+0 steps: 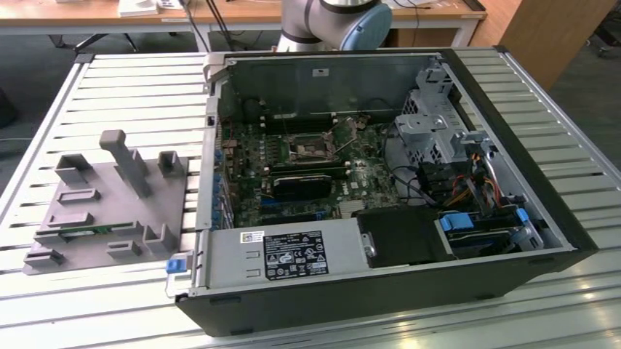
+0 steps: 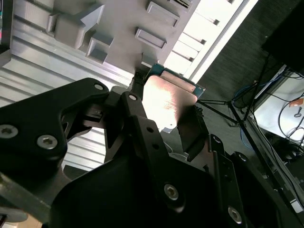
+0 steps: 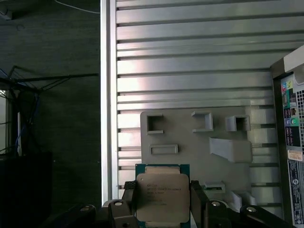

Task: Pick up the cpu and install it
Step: 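Pick up the cpu and move it towards the insertion slot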

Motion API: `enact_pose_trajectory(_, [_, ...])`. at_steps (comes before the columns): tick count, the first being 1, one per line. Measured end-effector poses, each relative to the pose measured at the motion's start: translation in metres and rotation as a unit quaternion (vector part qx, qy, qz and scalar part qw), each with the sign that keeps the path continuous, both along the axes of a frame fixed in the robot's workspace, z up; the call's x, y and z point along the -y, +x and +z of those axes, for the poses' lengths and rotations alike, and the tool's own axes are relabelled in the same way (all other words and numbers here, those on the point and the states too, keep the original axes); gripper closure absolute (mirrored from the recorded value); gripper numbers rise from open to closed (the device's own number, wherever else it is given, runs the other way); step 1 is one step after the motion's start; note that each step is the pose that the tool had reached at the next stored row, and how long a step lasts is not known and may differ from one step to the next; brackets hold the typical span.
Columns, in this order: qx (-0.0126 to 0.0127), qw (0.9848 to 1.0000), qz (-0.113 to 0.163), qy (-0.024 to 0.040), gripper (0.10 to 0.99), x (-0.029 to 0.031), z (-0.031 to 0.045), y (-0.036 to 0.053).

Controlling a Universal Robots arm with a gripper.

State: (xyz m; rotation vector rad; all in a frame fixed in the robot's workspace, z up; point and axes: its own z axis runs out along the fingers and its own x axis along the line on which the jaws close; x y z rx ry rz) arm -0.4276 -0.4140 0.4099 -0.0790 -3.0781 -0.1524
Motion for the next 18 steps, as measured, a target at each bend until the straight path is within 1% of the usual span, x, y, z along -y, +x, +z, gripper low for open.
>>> enact_pose_trajectory(8, [0.0,1.0,0.0,0.0,0.545,-0.0001,0.0107,0.0003])
enact_pose_trajectory(12, [0.0001,1.0,0.0,0.0,0.545,0.0,0.0119,0.0043])
enact_pose_trajectory(13, [0.0001,1.0,0.0,0.0,0.545,0.0,0.0119,0.0056])
enact_pose_trajectory(14, [-0.0003,1.0,0.0,0.0,0.545,0.0,0.0119,0.0156])
enact_pose_trajectory(18, [-0.0004,1.0,0.0,0.0,0.545,0.0,0.0119,0.0221])
